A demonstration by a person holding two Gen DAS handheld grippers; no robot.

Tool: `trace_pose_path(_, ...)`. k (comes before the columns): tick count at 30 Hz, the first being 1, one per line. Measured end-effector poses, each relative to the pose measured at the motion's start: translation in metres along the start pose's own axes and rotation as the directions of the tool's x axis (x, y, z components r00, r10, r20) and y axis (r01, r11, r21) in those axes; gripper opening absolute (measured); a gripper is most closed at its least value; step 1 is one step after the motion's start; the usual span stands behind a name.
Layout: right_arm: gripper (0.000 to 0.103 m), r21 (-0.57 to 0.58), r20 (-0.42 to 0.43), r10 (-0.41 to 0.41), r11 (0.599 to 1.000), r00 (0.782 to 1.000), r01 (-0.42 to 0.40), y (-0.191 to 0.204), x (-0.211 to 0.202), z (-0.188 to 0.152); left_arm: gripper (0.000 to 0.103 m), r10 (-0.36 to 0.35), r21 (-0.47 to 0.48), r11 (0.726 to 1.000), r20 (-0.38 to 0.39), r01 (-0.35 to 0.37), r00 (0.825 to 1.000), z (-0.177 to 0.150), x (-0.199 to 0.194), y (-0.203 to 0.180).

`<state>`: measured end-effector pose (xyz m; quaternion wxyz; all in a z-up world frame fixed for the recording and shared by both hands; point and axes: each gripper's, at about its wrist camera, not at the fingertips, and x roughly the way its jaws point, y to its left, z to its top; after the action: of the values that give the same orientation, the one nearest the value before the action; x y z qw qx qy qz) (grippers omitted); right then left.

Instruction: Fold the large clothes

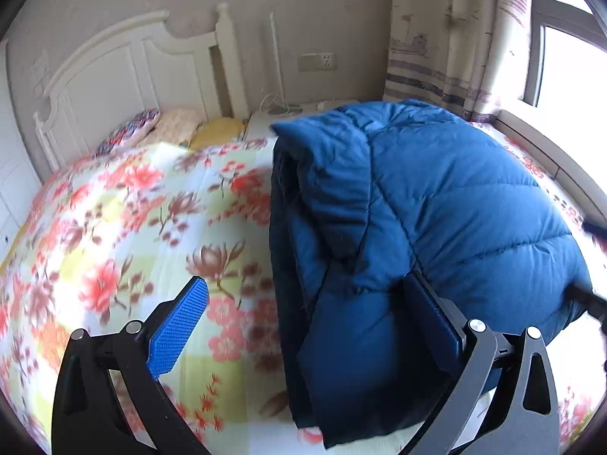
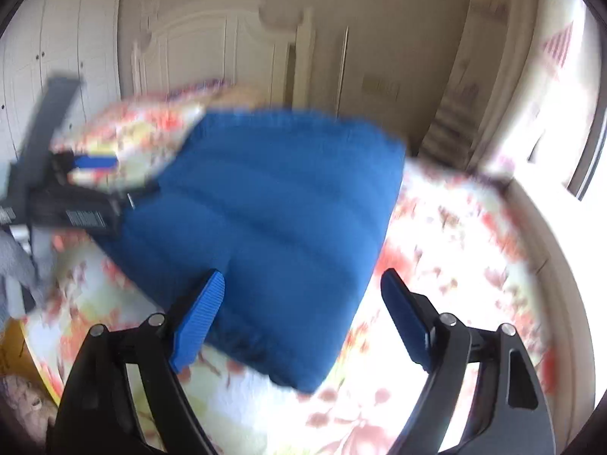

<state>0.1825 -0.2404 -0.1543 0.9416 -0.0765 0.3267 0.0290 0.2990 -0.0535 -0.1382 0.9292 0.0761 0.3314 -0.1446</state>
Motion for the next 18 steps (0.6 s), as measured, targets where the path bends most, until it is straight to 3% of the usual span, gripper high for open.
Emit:
trace_pose_path(2, 0.084, 0.059, -0.012, 0.032, 0.998, 0.999, -0.031, -0.005, -0.006, -0.011, 0.099, 0.015, -0.032, 0.999, -0.035, -0.016, 0.999, -0.002, -0.009, 0.001)
trace_pose_path(4, 0.085, 0.080, 0.010, 0.027, 0.996, 1.000, -0.027, -0.004, -0.032, -0.016, 0.098, 0.030, -0.024, 0.999, -0.014, -0.031, 0.999, -0.004, -0.034, 0.002)
trace_pose_path(7, 0.087, 0.088, 0.145, 0.025, 0.995, 0.989, -0.038, -0.005, -0.098, -0.022, 0.098, 0.054, -0.076, 0.996, 0.141, -0.044, 0.989, -0.004, -0.103, 0.009)
trace_pose_path(9, 0.096, 0.089, 0.272, -0.019, 0.996, 0.962, -0.005, -0.003, -0.152, -0.023, 0.098, 0.076, -0.115, 0.992, 0.264, -0.047, 0.962, -0.002, -0.150, 0.011)
trace_pose_path(11, 0.101, 0.099, 0.394, -0.077, 0.994, 0.916, 0.040, 0.000, -0.199, -0.024, 0.098, 0.107, -0.133, 0.989, 0.361, -0.062, 0.927, 0.000, -0.197, 0.006)
trace_pose_path(13, 0.101, 0.106, 0.467, -0.112, 0.992, 0.877, 0.071, 0.006, -0.231, -0.022, 0.098, 0.125, -0.126, 0.989, 0.412, -0.079, 0.902, -0.002, -0.228, -0.003)
trace_pose_path(14, 0.101, 0.106, 0.481, -0.126, 0.991, 0.868, 0.086, 0.011, -0.241, -0.020, 0.098, 0.127, -0.116, 0.990, 0.435, -0.085, 0.892, -0.006, -0.240, -0.009)
trace_pose_path(16, 0.101, 0.102, 0.473, -0.155, 0.987, 0.867, 0.120, 0.020, -0.248, -0.020, 0.098, 0.122, -0.089, 0.992, 0.452, -0.092, 0.883, -0.014, -0.250, -0.018)
trace_pose_path(18, 0.101, 0.111, 0.418, -0.194, 0.981, 0.888, 0.162, 0.028, -0.239, -0.021, 0.099, 0.101, -0.049, 0.995, 0.437, -0.089, 0.894, -0.023, -0.248, -0.026)
